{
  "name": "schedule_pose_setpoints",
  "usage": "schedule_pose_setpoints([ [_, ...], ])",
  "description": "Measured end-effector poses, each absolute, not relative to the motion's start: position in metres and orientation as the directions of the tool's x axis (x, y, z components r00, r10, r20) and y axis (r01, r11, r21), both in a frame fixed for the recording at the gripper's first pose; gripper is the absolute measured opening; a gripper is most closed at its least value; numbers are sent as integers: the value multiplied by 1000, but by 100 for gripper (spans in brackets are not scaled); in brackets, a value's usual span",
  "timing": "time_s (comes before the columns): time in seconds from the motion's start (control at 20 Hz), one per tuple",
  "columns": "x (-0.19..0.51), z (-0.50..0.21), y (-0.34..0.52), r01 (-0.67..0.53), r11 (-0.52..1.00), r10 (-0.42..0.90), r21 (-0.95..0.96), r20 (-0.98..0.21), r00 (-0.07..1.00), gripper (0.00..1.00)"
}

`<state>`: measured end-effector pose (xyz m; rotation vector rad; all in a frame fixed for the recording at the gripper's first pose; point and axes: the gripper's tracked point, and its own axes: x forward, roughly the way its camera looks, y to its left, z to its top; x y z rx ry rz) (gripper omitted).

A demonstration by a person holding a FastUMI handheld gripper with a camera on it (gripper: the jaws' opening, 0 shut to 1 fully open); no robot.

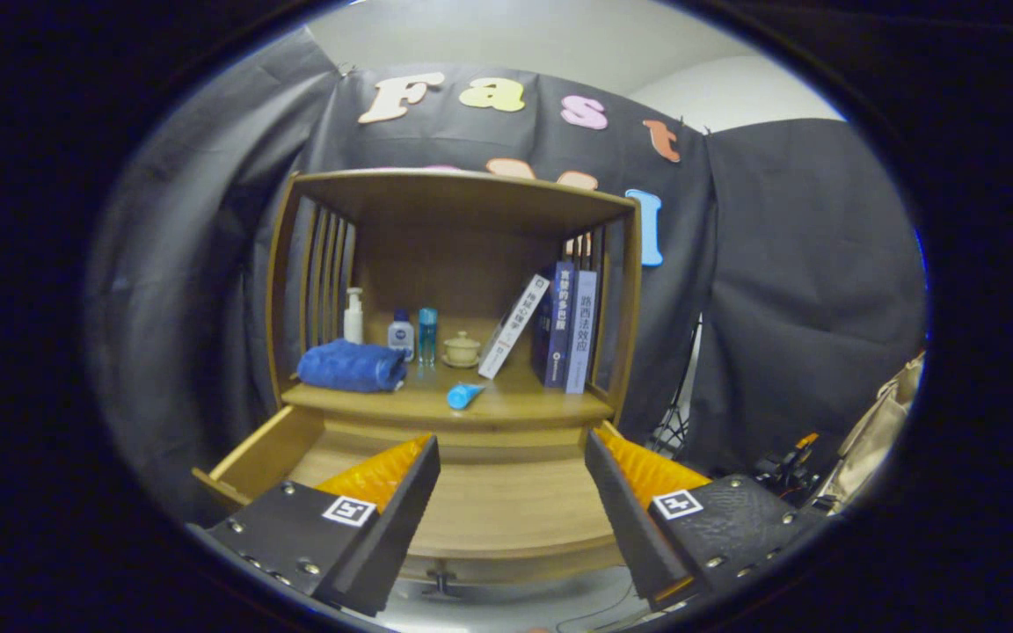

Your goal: Pull open the drawer, take out the items inside it, and place them on the countertop above the cabinet.

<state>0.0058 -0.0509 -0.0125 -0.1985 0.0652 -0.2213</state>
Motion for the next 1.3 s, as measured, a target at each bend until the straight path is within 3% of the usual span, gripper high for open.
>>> schedule_pose_setpoints([
  [0.3, -2, -84, -61, 224, 967, -238, -118, -120, 964, 97],
  [0.65, -6, -101, -58, 249, 949, -250, -194, 20, 968, 97],
  [1.0, -12, -106, -42, 233, 951, -227, -205, 49, 973, 97],
  [1.3, -20, -147, -11, 117, 975, -130, -191, -60, 990, 97],
])
